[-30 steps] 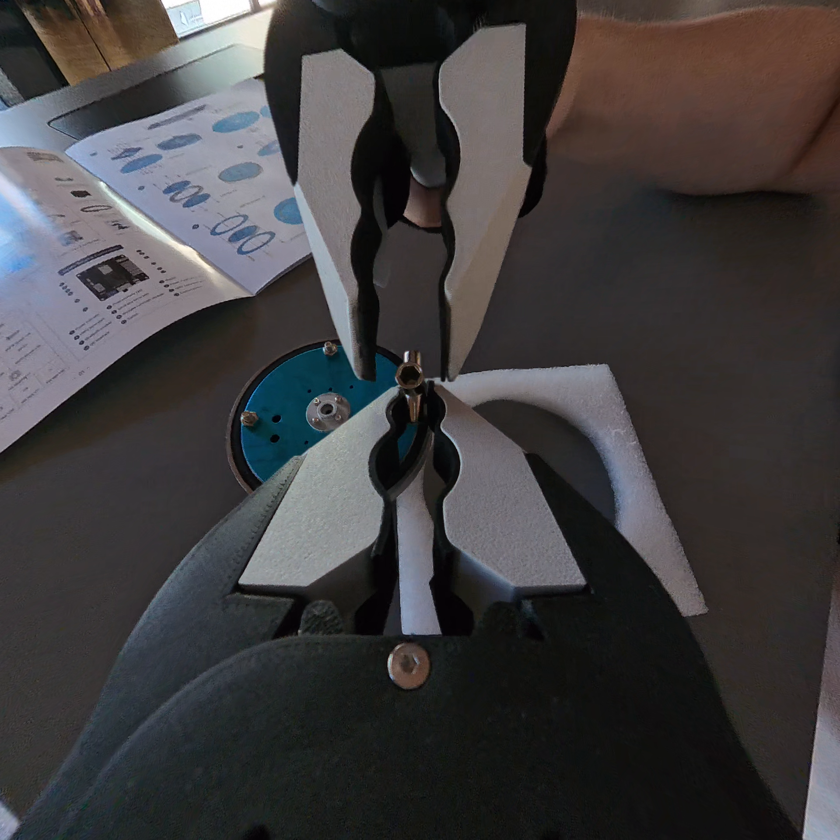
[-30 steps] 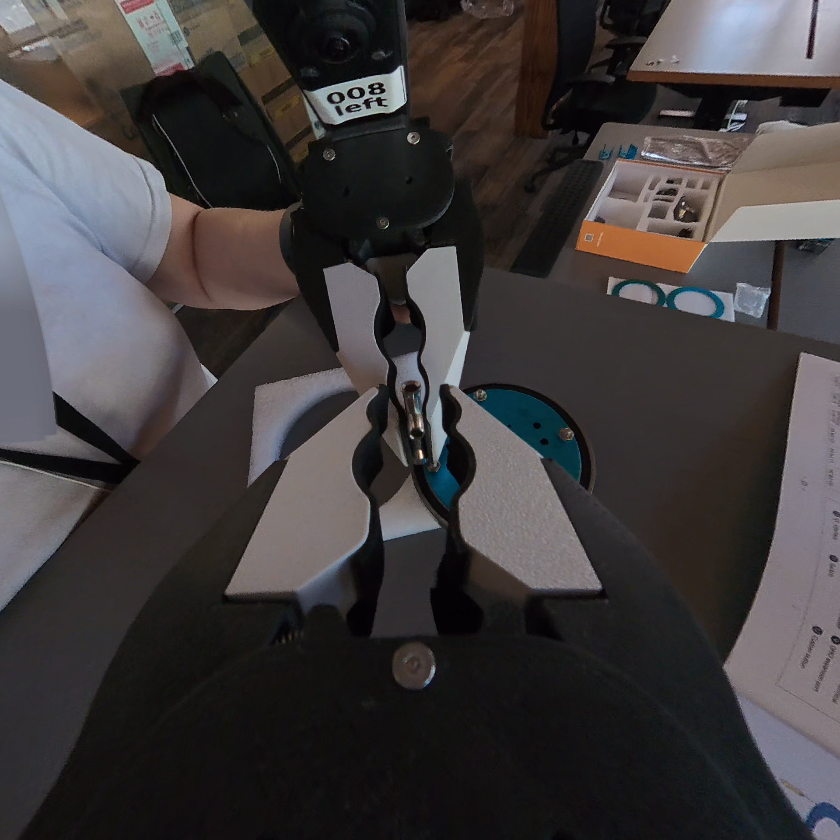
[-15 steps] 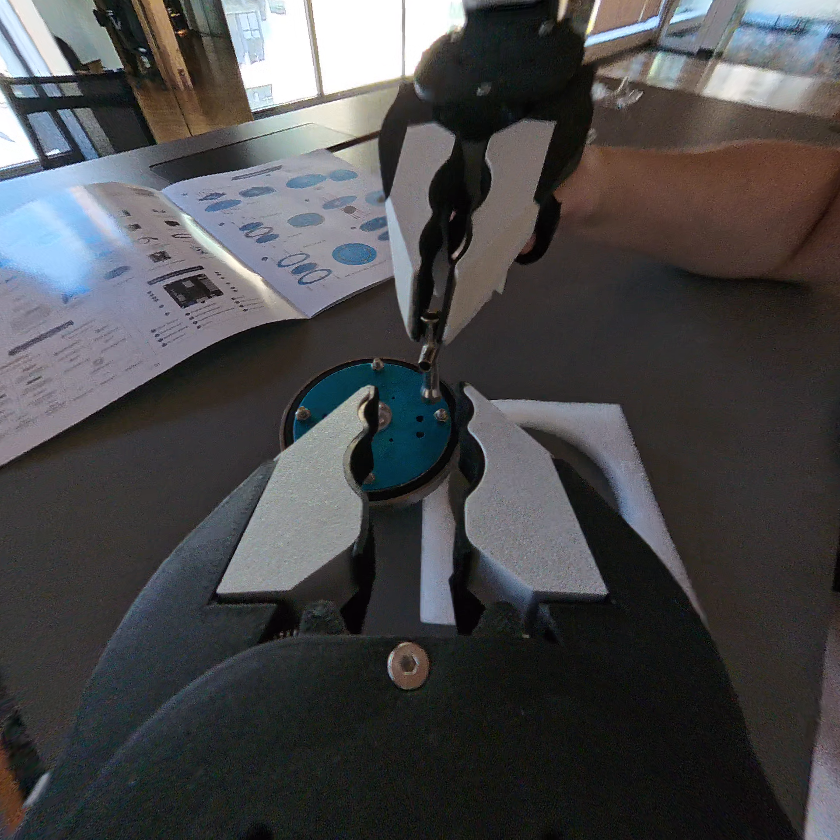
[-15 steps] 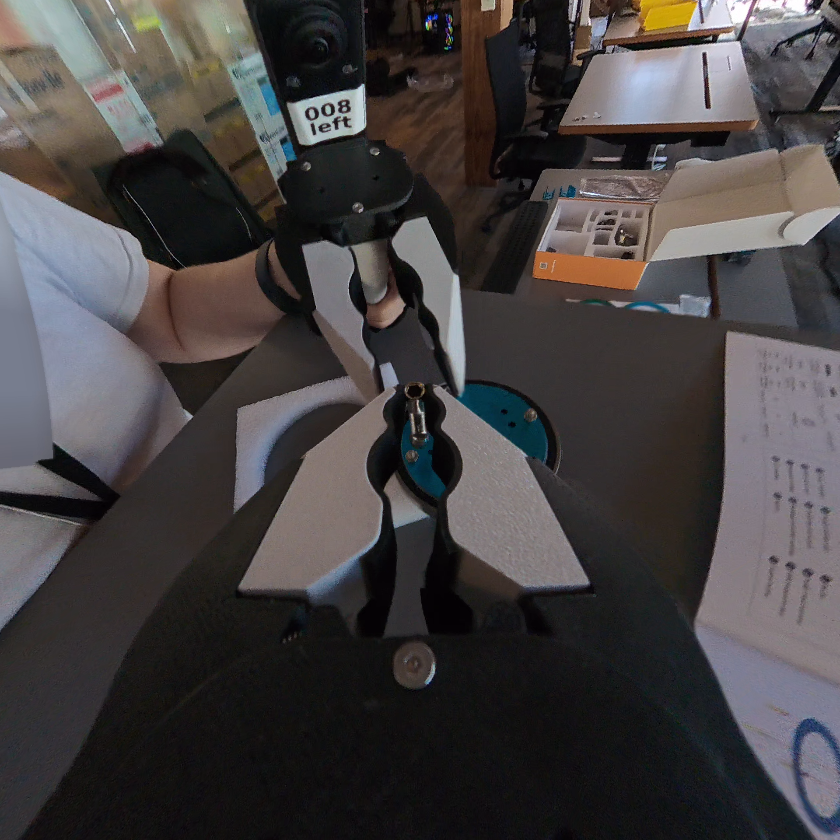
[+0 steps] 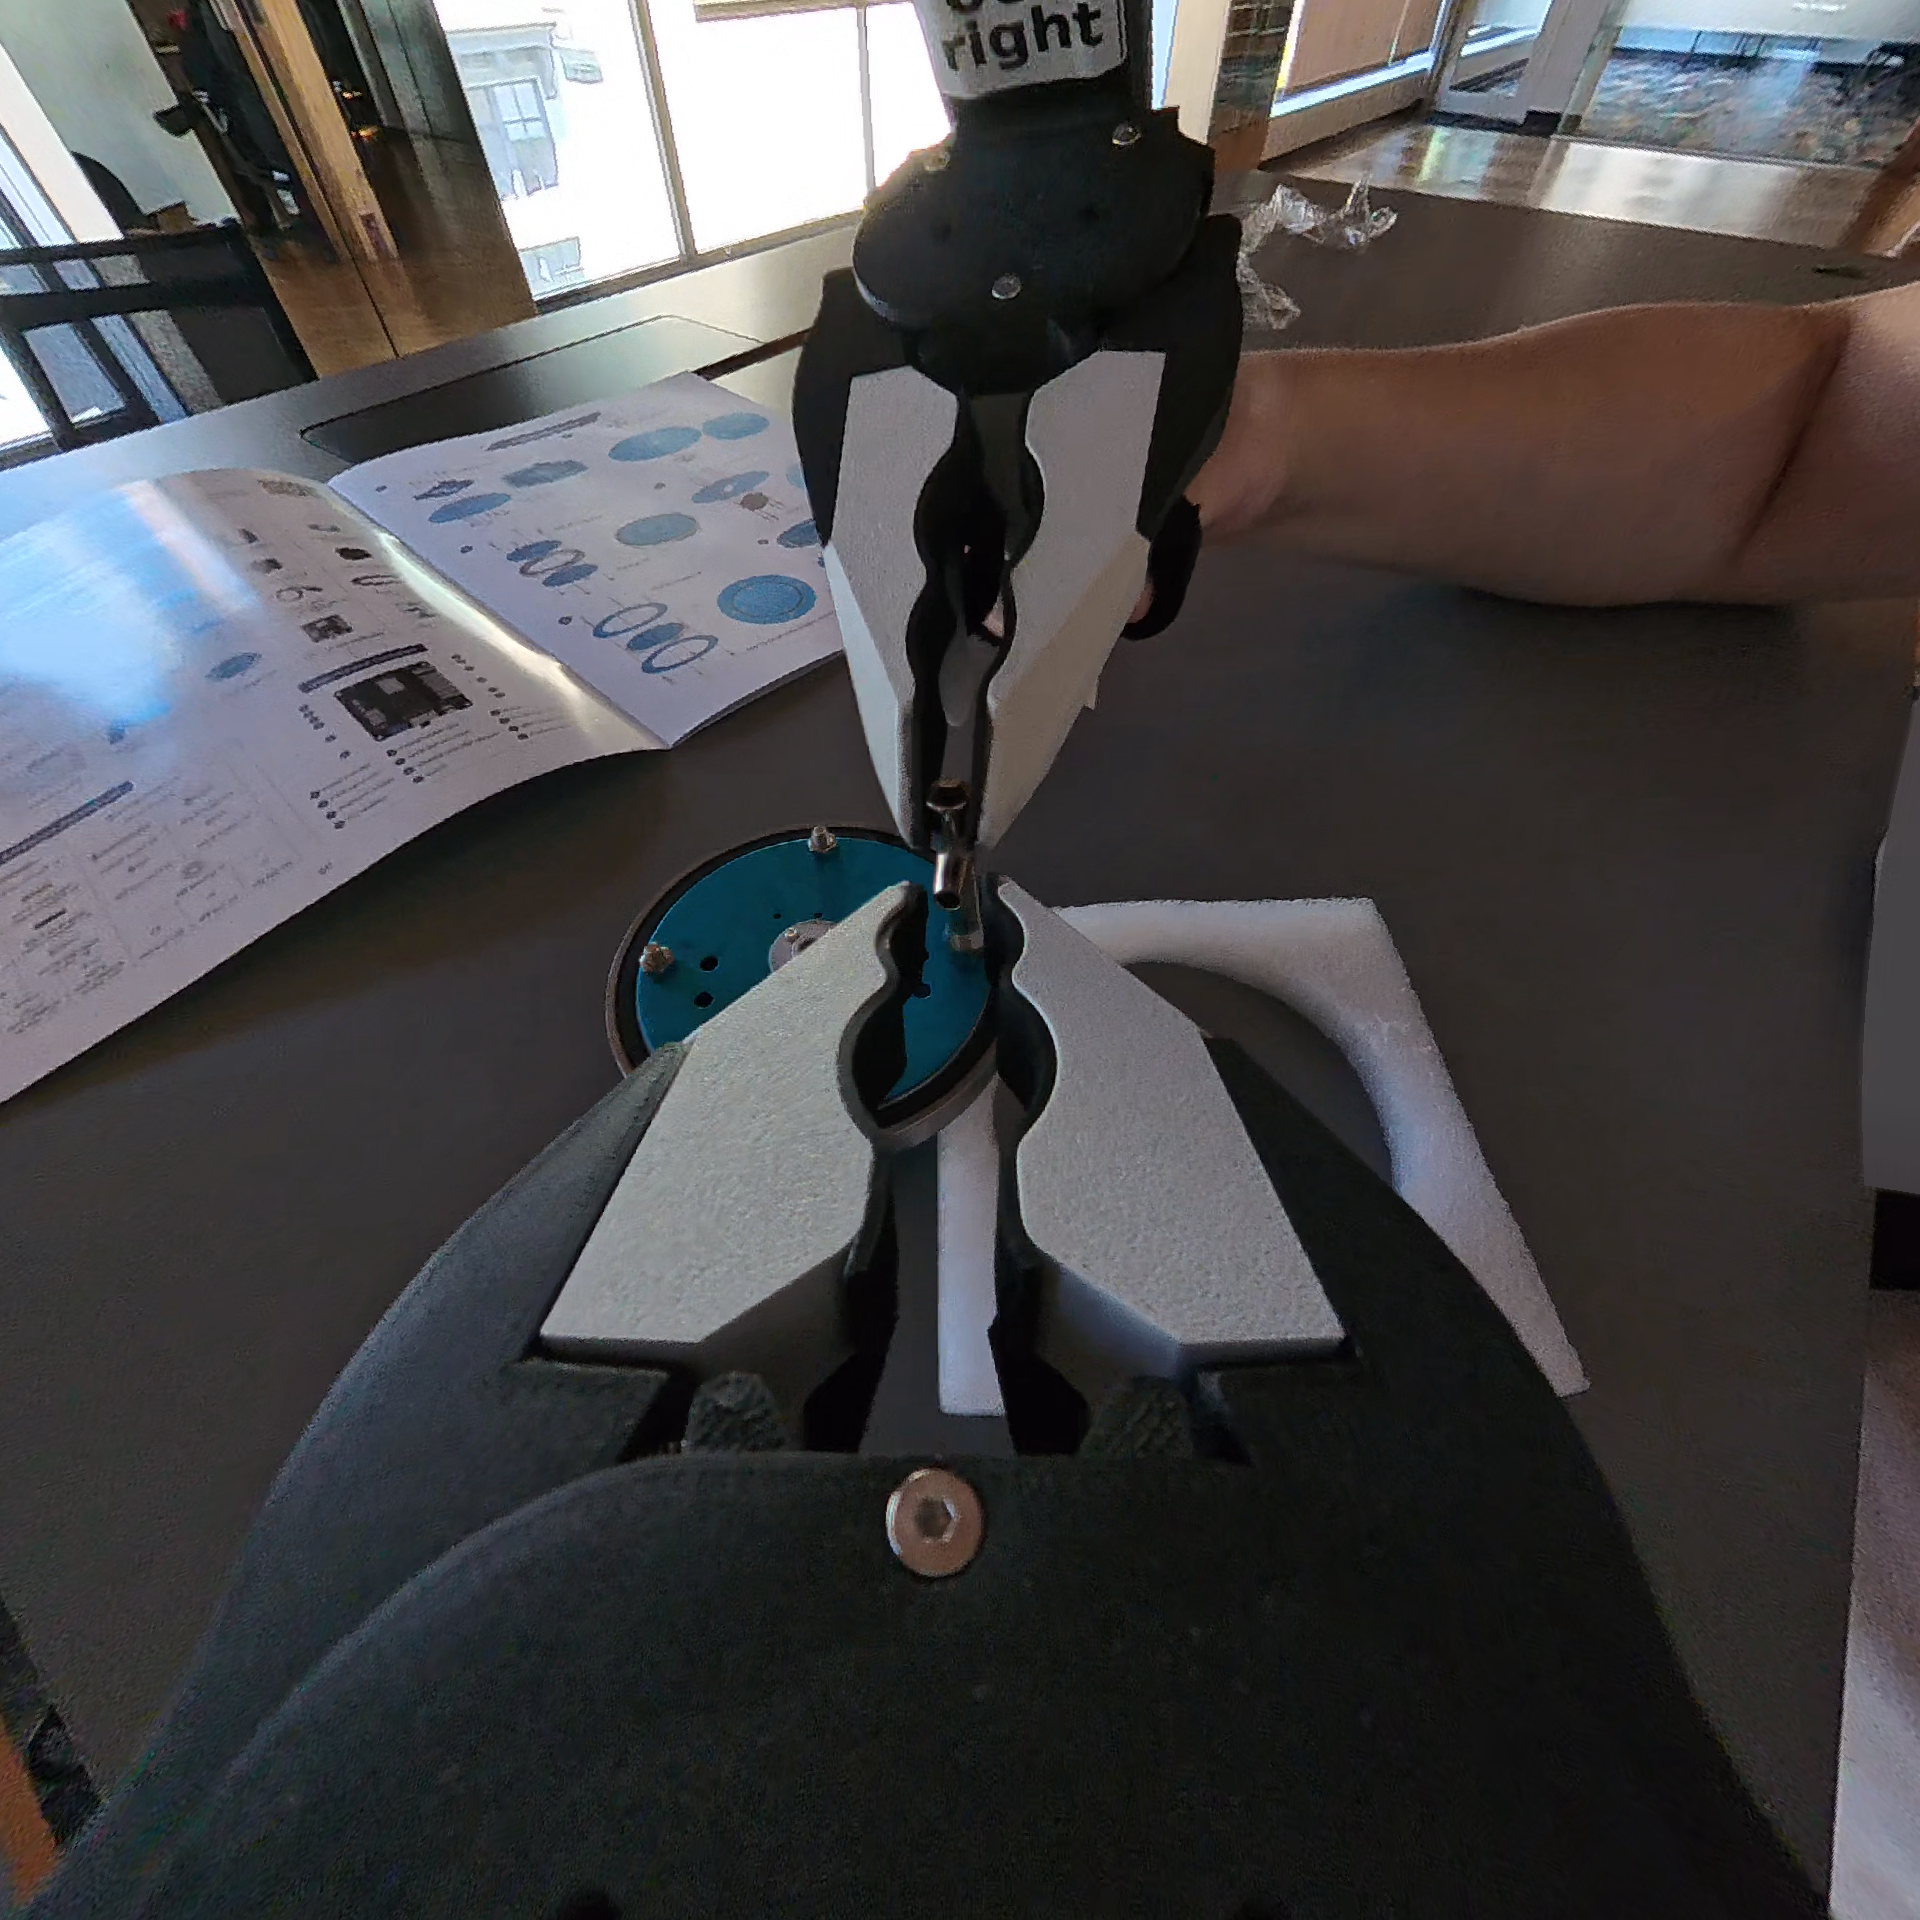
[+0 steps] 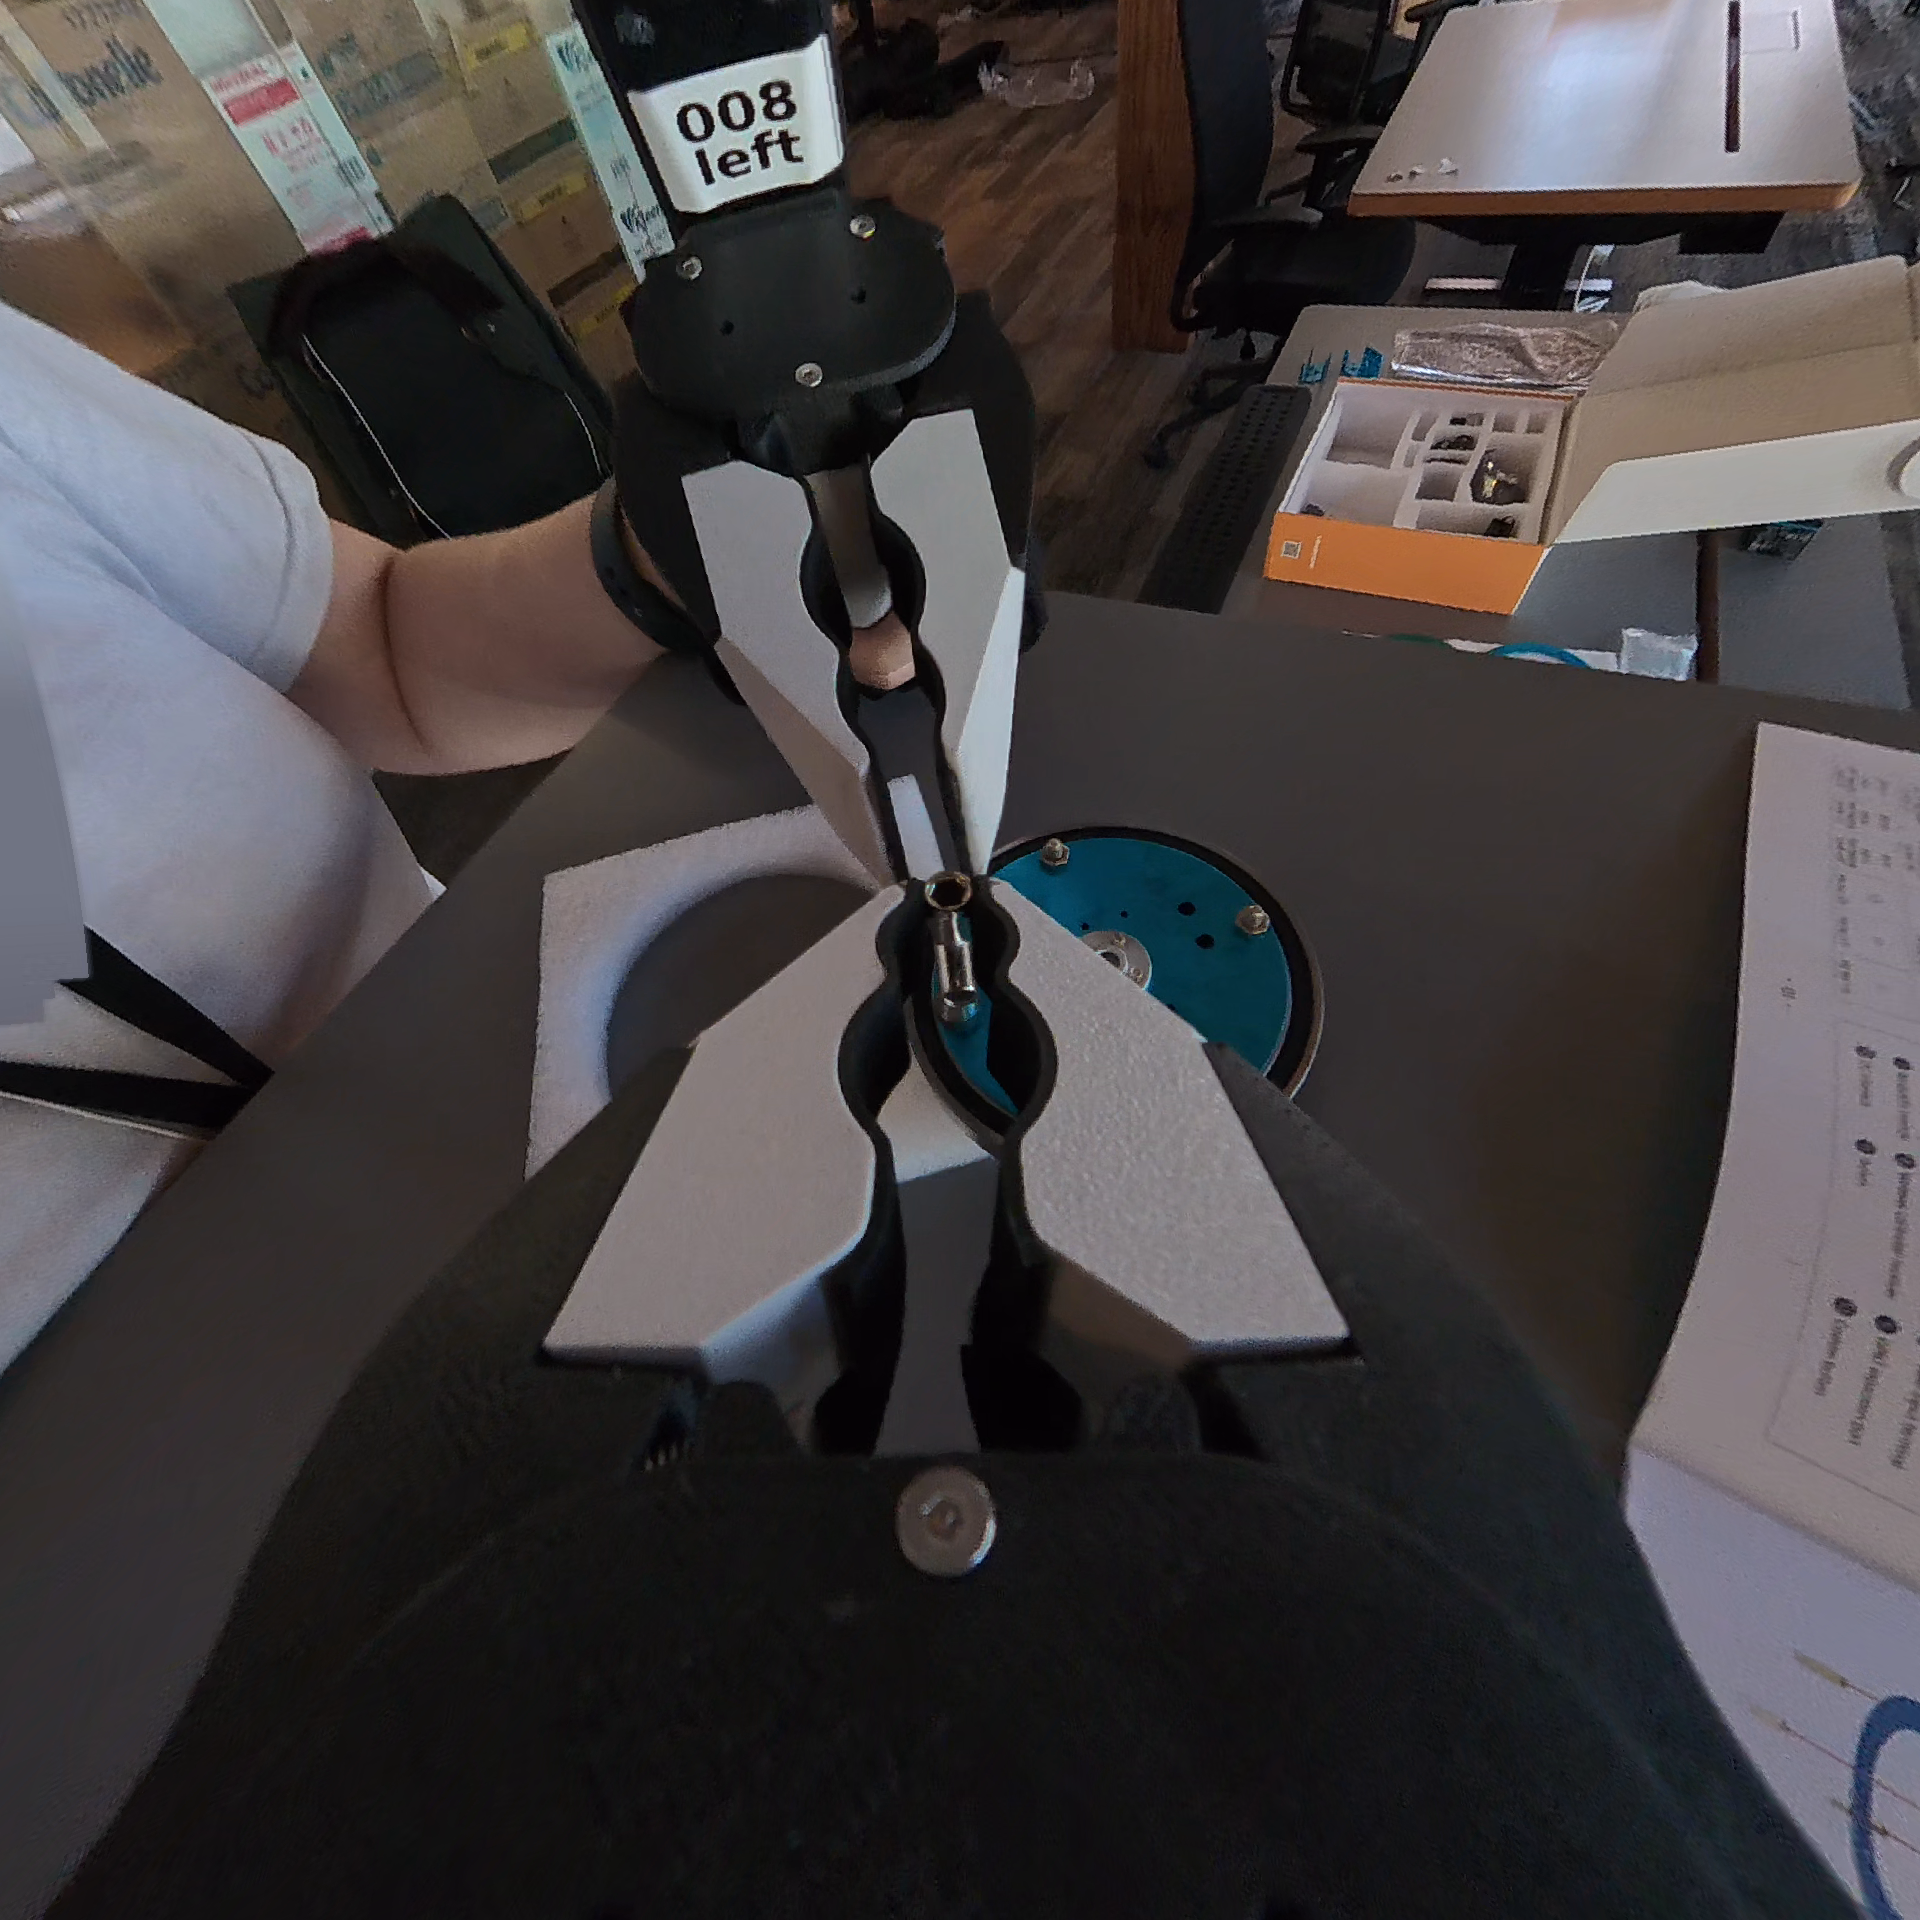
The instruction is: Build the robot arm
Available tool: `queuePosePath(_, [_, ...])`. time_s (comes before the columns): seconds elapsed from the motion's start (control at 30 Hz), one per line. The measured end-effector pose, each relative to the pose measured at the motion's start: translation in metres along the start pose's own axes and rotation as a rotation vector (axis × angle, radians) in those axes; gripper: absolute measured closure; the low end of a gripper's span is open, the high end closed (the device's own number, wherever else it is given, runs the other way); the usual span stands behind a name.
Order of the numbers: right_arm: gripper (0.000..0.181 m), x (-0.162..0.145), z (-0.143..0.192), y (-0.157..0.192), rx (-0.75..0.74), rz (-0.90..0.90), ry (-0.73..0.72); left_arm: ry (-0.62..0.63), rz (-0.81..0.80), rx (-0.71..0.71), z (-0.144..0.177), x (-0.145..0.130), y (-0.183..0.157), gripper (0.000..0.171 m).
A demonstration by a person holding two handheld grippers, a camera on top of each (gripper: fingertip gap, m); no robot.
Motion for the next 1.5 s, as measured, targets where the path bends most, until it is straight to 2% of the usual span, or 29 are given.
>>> queuePosePath(0.33, [0.174,-0.001,0.0,0.007,0.007,0.149,0.032,0.031,-0.033,-0.008,-0.007,0.001,-0.006,0.166])
queuePosePath(0.63, [0.174,-0.001,-0.001,0.0,0.187,0.155,0.085,0.015,0.028,-0.002,-0.007,0.003,-0.004,0.166])
queuePosePath(0.73, [0.175,0.0,-0.004,-0.003,0.184,0.145,0.101,0.015,0.021,0.022,-0.006,0.002,-0.003,0.166])
queuePosePath(1.03, [0.174,-0.005,-0.004,0.0,0.052,0.093,0.156,0.013,-0.112,0.062,-0.006,0.001,-0.003,0.166])
queuePosePath(1.37, [0.175,-0.008,-0.012,0.003,-0.13,-0.023,0.219,0.109,-0.227,-0.109,-0.001,-0.002,0.004,0.166])
queuePosePath(1.5, [0.175,-0.011,-0.009,0.003,-0.144,-0.064,0.239,0.12,-0.248,-0.182,-0.004,0.003,0.005,0.166])
Point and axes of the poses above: each gripper's, where its closed fingertips meet, z back along the fingers, x out of its top, y = z × x across the jaws, the point moved 3 cm from there along z, back along the fingers, and after that the axes turned 11 degrees about y, right-handed, at the moved point
